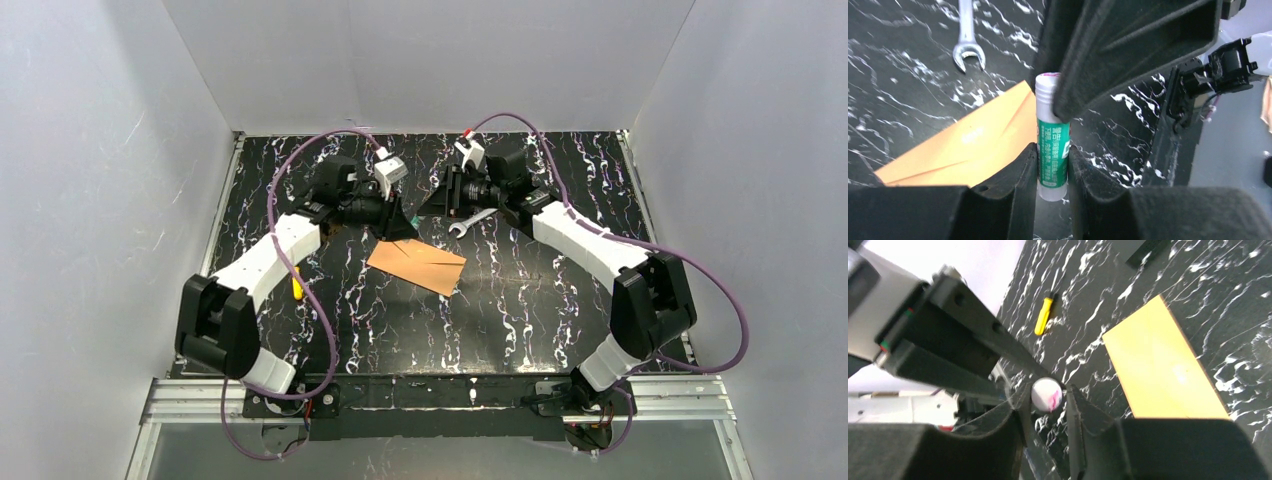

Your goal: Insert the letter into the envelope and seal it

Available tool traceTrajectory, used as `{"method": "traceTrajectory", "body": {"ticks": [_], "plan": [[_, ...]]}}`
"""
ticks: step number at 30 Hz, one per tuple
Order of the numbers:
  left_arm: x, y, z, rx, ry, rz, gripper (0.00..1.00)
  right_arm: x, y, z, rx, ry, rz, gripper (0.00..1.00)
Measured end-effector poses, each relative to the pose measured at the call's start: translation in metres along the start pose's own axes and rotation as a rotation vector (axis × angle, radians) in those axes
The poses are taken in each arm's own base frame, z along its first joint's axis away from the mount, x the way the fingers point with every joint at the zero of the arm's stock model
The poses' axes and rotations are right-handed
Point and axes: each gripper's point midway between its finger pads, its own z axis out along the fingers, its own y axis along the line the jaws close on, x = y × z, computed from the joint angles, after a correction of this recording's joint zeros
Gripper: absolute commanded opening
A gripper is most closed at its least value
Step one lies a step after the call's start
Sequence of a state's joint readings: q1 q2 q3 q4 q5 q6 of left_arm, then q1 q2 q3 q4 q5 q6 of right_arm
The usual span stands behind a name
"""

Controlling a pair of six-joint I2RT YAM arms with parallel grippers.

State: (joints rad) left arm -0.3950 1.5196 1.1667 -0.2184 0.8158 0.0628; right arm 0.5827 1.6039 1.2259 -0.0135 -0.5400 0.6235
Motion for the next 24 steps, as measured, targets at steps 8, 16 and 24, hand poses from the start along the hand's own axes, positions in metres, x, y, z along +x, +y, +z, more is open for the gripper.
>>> {"method": "traceTrajectory", "body": {"ticks": [8, 16, 24], "plan": [[-0.006, -0.004, -0.021, -0.045, -0.130, 0.075, 0.00, -0.010, 0.029, -0.006, -0.060, 0.005, 0.150, 0.91], [0.033, 0.020, -0.030, -0.174, 0.011, -0.055, 0.00, -0.056, 0.020, -0.025, 0.046, -0.164, 0.154, 0.90], [0.058, 0.089, -0.030, -0.405, 0.257, -0.212, 0.00, -0.019, -0.038, -0.042, 0.310, -0.120, 0.184, 0.85]]}}
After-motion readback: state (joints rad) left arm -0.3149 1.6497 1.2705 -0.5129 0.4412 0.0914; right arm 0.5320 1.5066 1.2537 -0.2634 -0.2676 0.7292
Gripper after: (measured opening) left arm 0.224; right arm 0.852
